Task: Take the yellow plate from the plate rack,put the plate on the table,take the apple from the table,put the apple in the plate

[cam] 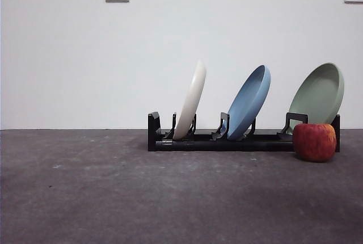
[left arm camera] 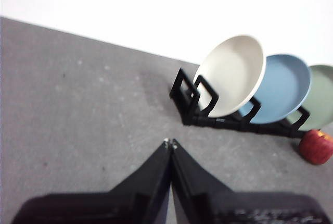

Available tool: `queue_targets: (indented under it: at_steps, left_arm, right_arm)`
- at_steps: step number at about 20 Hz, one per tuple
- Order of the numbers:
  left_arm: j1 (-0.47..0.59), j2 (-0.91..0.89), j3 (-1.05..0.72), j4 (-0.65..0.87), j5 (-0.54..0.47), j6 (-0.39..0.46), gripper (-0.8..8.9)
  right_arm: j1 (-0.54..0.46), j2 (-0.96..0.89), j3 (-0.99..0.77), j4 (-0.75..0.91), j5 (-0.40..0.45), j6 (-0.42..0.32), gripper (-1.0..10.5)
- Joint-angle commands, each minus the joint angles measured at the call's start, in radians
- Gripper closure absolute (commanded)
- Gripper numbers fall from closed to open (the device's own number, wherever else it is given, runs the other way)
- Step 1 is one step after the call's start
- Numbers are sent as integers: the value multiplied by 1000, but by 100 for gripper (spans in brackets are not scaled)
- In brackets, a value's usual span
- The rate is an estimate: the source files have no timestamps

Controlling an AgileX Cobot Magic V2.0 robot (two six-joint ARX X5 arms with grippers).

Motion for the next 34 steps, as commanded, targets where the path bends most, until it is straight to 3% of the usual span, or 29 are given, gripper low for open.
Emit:
queue_targets:
  at_steps: [1,4,8,19,25,31,34]
  left_arm:
    - [3,13,35,-19,4,-6,820]
    - [3,31,79,-39,43,-6,820]
    - [3,68,144,-90,97,16,820]
    - [3,207,344,-291,232,195,820]
    - [3,293,441,-398,324,249,820]
    - [2,391,559,-613,366,343,820]
    - [3,412,586,-639,360,352,811]
  right_arm:
    - [0,19,58,-23,-1,11,958]
    - [0,55,133,-88,-2,0,958]
    - [1,119,248,-201,-4,-71,958]
    - [1,344,593,-595,-31,-350,958]
    - [2,456,761,-793,-31,-484,958]
    - [8,529,877,-960,-30,-535,957]
    - [8,533,878,-961,-27,-536,939]
